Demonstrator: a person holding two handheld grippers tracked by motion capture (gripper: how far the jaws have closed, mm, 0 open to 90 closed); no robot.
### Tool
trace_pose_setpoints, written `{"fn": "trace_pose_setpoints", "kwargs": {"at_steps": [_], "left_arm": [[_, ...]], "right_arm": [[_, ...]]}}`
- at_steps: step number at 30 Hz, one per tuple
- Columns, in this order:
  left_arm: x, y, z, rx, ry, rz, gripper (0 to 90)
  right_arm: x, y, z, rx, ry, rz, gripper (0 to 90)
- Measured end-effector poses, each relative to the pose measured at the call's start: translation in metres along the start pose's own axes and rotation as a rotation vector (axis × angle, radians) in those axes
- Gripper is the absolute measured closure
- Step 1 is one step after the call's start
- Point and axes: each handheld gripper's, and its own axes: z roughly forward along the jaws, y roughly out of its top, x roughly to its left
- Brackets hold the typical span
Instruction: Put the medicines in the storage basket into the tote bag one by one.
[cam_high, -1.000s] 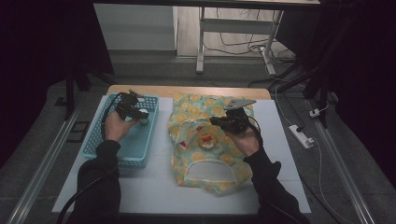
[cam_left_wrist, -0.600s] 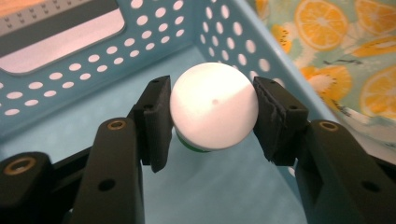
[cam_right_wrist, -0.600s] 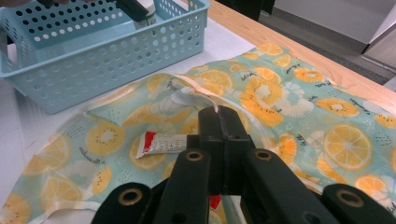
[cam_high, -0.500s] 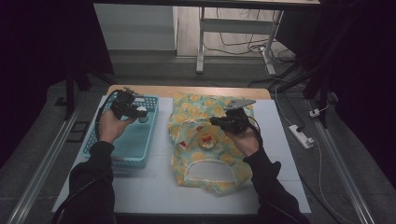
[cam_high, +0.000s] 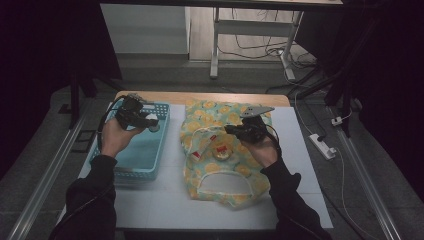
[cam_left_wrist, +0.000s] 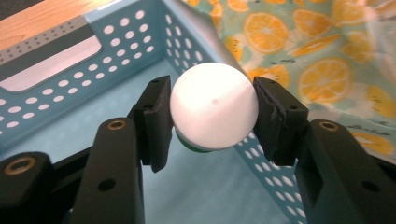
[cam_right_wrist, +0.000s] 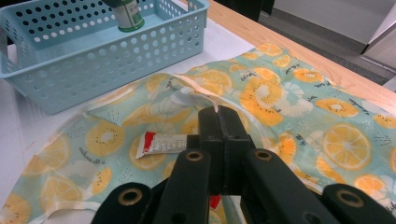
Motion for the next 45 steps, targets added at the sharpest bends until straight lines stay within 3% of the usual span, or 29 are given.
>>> {"fn": "trace_pose_setpoints", "kwargs": {"at_steps": [7,17,30,45], "left_arm": [[-0.014,0.002,-0.012,-0.030,-0.042,0.028,50.2],[-0.044,0.007,-0.020,-0.051,-0.100,0.097,50.2],[-0.078,0.011,-0.012,-0.061,-0.192,0.166,50.2],[-0.126,0.020,0.006,-0.034,-0.273,0.272,50.2]], "right_arm": [[0.000,0.000,0.000,-0.001,-0.001,0.000,90.0],[0.000,0.000,0.000,-0.003,-0.001,0.000,90.0],[-0.001,0.000,-0.001,-0.006,-0.004,0.002,90.0],[0.000,0.000,0.000,-0.007,-0.005,0.001,90.0]]}}
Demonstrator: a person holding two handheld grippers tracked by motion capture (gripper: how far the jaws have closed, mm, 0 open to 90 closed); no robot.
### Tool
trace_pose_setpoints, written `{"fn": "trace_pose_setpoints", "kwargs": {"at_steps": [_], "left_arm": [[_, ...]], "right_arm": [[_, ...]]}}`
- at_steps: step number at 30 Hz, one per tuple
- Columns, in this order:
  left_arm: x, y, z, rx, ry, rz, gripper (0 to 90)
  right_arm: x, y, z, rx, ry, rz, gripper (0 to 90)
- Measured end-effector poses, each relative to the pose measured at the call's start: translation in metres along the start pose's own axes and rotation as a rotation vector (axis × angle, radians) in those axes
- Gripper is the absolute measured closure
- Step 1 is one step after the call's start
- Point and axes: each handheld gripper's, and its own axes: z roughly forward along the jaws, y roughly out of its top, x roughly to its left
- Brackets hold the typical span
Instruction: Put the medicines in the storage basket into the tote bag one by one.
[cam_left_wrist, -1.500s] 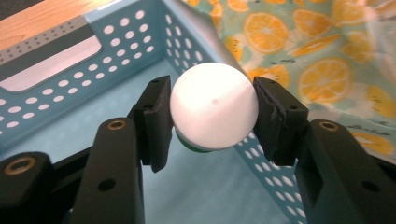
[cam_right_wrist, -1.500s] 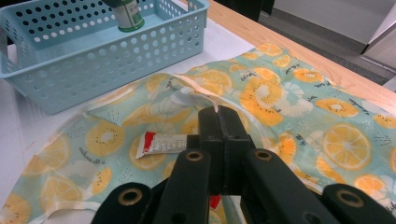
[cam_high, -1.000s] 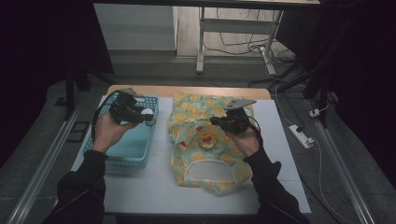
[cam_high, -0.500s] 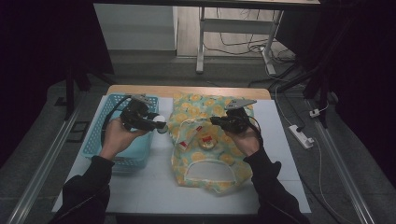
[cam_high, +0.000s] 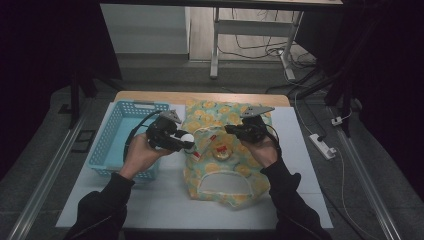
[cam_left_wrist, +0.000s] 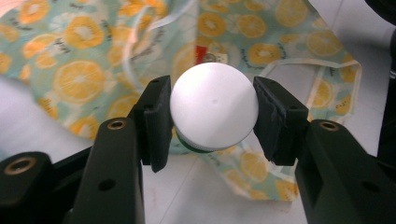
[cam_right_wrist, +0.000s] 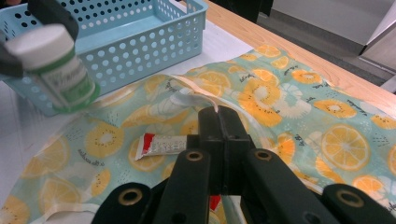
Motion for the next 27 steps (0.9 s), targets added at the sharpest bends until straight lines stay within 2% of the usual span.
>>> {"fn": "trace_pose_setpoints", "kwargs": {"at_steps": [3,13,17,27], "left_arm": [[-0.005,0.004,0.009,0.015,-0.012,0.021,50.2],[-0.015,0.019,0.040,0.040,-0.039,0.043,50.2],[-0.018,0.026,0.053,0.051,-0.024,0.057,50.2],[-0.015,0.036,0.083,0.066,0.000,0.041,50.2]], "right_arm": [[0.000,0.000,0.000,0.000,0.000,-0.001,90.0],[0.001,0.000,0.000,-0.002,0.000,-0.001,90.0],[0.001,0.000,0.000,-0.002,-0.001,-0.002,90.0],[0.001,0.000,0.000,-0.005,-0.001,-0.003,90.0]]}}
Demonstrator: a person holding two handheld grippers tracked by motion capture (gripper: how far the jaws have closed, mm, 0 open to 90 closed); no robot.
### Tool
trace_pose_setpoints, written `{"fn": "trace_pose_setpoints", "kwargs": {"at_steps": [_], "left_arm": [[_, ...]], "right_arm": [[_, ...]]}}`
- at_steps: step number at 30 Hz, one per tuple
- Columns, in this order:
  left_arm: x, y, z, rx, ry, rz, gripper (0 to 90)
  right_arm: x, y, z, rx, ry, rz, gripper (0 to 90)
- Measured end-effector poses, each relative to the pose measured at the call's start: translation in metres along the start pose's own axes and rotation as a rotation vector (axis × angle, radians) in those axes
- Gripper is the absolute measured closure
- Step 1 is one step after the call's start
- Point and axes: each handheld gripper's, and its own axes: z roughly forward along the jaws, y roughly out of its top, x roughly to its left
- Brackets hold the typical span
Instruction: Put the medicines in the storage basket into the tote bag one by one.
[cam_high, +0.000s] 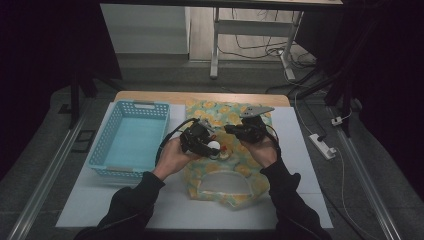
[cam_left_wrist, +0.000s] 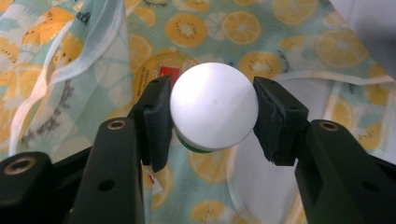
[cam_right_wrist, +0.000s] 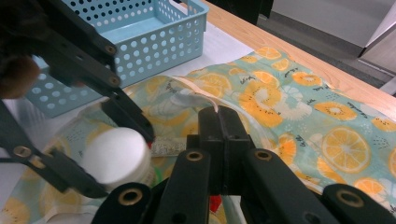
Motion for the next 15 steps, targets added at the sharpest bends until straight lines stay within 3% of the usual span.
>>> {"fn": "trace_pose_setpoints", "kwargs": {"at_steps": [15], "left_arm": [[0.018,0.015,0.021,-0.010,0.041,-0.033,50.1]], "right_arm": [[-0.001,-0.001,0.000,-0.002,-0.006,0.000,90.0]]}}
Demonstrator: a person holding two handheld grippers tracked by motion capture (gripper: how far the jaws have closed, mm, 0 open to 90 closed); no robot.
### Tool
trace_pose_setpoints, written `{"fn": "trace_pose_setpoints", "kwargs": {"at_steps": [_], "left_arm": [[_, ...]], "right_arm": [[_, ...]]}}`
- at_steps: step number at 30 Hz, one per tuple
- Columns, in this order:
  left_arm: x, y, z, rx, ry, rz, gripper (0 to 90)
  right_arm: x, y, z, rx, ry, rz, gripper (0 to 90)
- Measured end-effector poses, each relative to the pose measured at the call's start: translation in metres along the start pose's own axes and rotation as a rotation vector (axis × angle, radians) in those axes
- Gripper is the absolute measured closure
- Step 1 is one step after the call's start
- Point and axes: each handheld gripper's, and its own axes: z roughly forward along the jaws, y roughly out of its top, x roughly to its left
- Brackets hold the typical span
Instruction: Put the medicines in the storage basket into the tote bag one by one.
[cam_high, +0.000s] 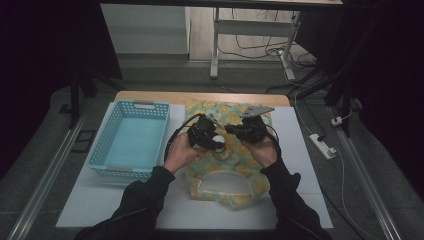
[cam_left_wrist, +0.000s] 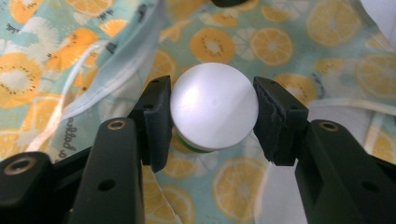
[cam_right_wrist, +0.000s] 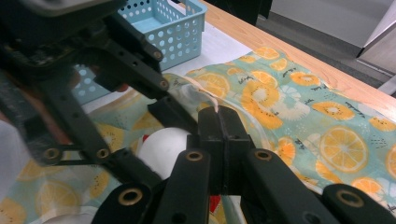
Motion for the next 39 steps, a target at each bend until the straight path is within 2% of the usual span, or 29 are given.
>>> {"fn": "trace_pose_setpoints", "kwargs": {"at_steps": [13,21,26,30,35,39], "left_arm": [[0.008,0.007,0.016,0.010,0.039,-0.006,50.1],[0.007,0.009,0.026,0.029,0.048,0.006,49.9],[0.009,0.008,0.029,0.014,0.043,-0.004,49.0],[0.008,0.007,0.024,-0.021,0.030,-0.020,42.9],[0.005,0.007,0.015,-0.045,0.006,-0.023,29.5],[0.001,0.002,0.005,-0.059,-0.007,-0.023,23.2]], "right_arm": [[-0.003,-0.002,0.000,0.002,-0.008,0.007,90.0],[-0.004,-0.002,0.000,0.003,-0.008,0.006,90.0],[-0.004,-0.002,0.000,0.000,-0.007,0.008,90.0],[-0.004,-0.002,0.000,-0.002,-0.007,0.010,90.0],[-0.004,-0.002,-0.002,-0.003,-0.006,0.009,90.0],[-0.004,-0.001,-0.002,-0.003,-0.005,0.009,90.0]]}}
